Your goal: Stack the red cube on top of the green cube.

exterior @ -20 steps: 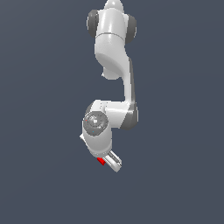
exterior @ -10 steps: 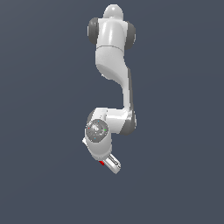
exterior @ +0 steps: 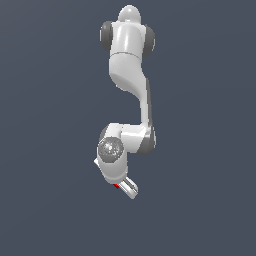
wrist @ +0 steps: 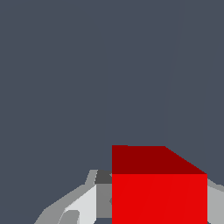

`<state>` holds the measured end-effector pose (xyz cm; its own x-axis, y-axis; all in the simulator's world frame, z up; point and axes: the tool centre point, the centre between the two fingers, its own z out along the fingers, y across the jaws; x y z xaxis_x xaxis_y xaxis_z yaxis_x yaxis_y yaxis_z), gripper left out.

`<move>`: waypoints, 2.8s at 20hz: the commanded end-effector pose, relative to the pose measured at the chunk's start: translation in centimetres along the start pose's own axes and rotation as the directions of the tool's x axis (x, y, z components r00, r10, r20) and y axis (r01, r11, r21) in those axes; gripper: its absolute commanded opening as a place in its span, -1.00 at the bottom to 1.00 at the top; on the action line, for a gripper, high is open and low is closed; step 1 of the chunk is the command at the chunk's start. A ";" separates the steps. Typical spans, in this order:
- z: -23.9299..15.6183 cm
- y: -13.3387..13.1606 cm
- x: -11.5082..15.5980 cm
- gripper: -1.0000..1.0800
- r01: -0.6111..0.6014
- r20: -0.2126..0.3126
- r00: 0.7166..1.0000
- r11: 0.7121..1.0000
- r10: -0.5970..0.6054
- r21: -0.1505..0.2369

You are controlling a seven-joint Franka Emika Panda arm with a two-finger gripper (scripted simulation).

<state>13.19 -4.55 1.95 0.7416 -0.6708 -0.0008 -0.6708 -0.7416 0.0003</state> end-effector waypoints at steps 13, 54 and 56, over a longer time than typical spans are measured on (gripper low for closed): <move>-2.6 0.0 -0.1 -1.00 0.000 0.000 1.000 1.000 0.000 0.000; -6.7 4.7 -4.0 -1.00 0.000 -0.001 1.000 1.000 0.000 0.001; -6.1 5.3 -4.6 -1.00 0.000 -0.001 1.000 1.000 0.000 0.000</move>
<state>6.92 -5.37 8.48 0.7415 -0.6709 -0.0003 -0.6709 -0.7415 0.0003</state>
